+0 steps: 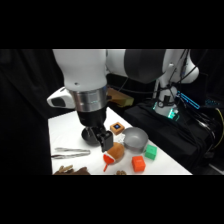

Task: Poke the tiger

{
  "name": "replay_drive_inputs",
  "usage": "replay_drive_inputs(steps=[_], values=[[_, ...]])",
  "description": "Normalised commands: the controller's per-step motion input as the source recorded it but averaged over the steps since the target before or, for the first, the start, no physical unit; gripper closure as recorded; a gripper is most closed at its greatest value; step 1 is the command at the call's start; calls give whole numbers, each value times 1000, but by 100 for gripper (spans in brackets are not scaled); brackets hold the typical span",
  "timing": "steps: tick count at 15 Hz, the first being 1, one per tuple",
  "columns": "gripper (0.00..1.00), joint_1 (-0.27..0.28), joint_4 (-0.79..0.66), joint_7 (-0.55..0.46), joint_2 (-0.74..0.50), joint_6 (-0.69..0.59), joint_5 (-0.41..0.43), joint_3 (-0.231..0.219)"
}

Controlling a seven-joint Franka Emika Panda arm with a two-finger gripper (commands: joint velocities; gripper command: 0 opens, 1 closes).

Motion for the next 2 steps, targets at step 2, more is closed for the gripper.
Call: replay_drive_inputs(steps=[2], values=[[0,-31,66,15,-99,-241,93,-25]])
